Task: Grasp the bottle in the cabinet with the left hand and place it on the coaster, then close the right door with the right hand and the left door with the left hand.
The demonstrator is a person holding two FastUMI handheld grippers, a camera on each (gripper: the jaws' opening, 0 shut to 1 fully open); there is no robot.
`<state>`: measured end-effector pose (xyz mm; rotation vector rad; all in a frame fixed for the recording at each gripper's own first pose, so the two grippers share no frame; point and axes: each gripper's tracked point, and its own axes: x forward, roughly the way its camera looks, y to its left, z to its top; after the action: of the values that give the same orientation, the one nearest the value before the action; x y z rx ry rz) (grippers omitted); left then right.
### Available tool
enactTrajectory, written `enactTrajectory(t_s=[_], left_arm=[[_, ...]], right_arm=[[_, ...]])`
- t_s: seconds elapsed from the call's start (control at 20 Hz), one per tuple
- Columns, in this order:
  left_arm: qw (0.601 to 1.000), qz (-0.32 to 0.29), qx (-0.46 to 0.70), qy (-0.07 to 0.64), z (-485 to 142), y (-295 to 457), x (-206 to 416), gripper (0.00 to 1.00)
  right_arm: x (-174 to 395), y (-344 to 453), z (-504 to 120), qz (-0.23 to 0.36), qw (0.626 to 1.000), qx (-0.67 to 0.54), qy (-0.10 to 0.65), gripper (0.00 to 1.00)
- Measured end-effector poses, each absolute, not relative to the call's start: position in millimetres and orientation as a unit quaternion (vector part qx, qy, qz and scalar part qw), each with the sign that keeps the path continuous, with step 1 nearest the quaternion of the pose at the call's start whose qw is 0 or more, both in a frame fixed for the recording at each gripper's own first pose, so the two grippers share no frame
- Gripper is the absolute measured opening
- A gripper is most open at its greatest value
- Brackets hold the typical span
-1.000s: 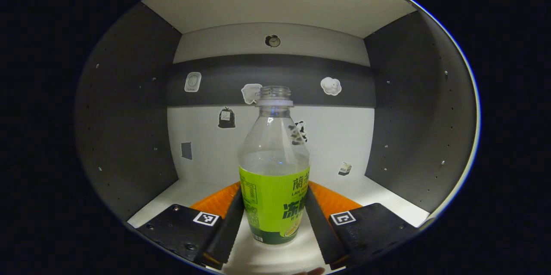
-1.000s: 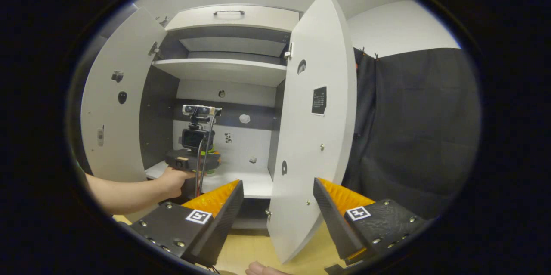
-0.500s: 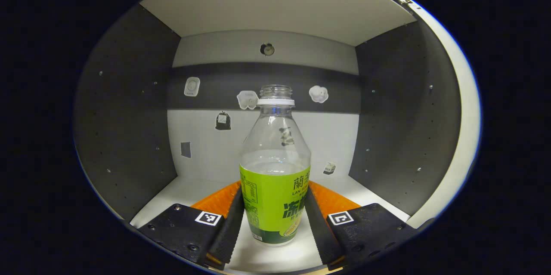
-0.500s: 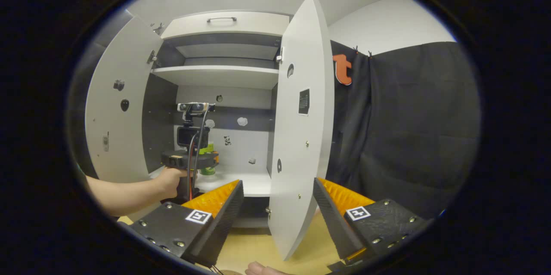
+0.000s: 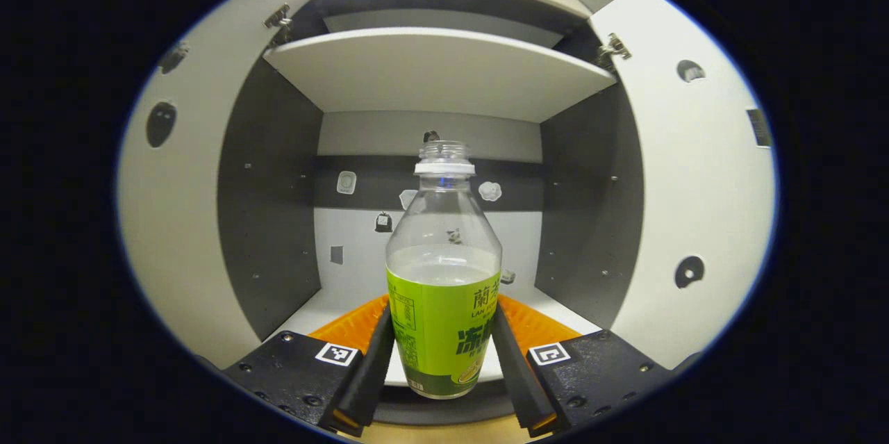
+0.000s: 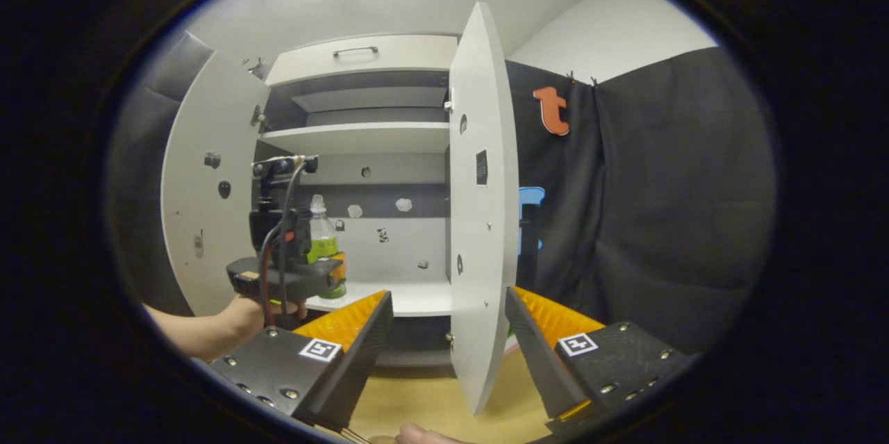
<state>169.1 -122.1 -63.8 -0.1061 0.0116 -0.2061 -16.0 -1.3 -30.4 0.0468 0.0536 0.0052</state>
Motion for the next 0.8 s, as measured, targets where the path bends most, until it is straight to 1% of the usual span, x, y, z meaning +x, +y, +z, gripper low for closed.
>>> enactTrajectory(t_s=[0.2, 0.35, 0.4, 0.45, 0.6, 0.65, 0.7, 0.75, 0.8], left_arm=[[0.995, -0.095, -0.035, 0.007, -89, -120, 110, 0.75], [0.997, -0.069, -0.029, -0.016, -109, -113, 74, 0.75], [0.997, -0.067, -0.027, -0.017, -122, -114, 61, 0.77], [0.997, -0.07, -0.024, -0.012, -137, -118, 47, 0.75], [0.997, -0.072, -0.012, -0.013, -176, -122, 9, 0.75], [0.997, -0.077, -0.011, -0.004, -193, -126, -2, 0.75], [0.997, -0.081, -0.013, 0.008, -212, -131, -15, 0.75], [0.996, -0.085, -0.016, 0.024, -232, -135, -28, 0.75], [0.995, -0.087, -0.017, 0.042, -250, -137, -40, 0.75]], right_arm=[[-30, -3, -37, 0.023, 0.999, 0.027, 0.031, 0.98], [-37, -5, -35, 0.038, 0.999, 0.028, 0.028, 0.98], [-39, -6, -36, 0.042, 0.998, 0.028, 0.029, 0.98], [-40, -6, -37, 0.045, 0.998, 0.03, 0.031, 0.98], [-43, -7, -45, 0.055, 0.997, 0.037, 0.044, 0.98], [-44, -8, -47, 0.058, 0.996, 0.039, 0.048, 0.98], [-46, -7, -48, 0.06, 0.996, 0.039, 0.051, 0.93], [-47, -6, -50, 0.063, 0.996, 0.038, 0.053, 0.93], [-49, -4, -50, 0.068, 0.996, 0.036, 0.053, 0.98]])
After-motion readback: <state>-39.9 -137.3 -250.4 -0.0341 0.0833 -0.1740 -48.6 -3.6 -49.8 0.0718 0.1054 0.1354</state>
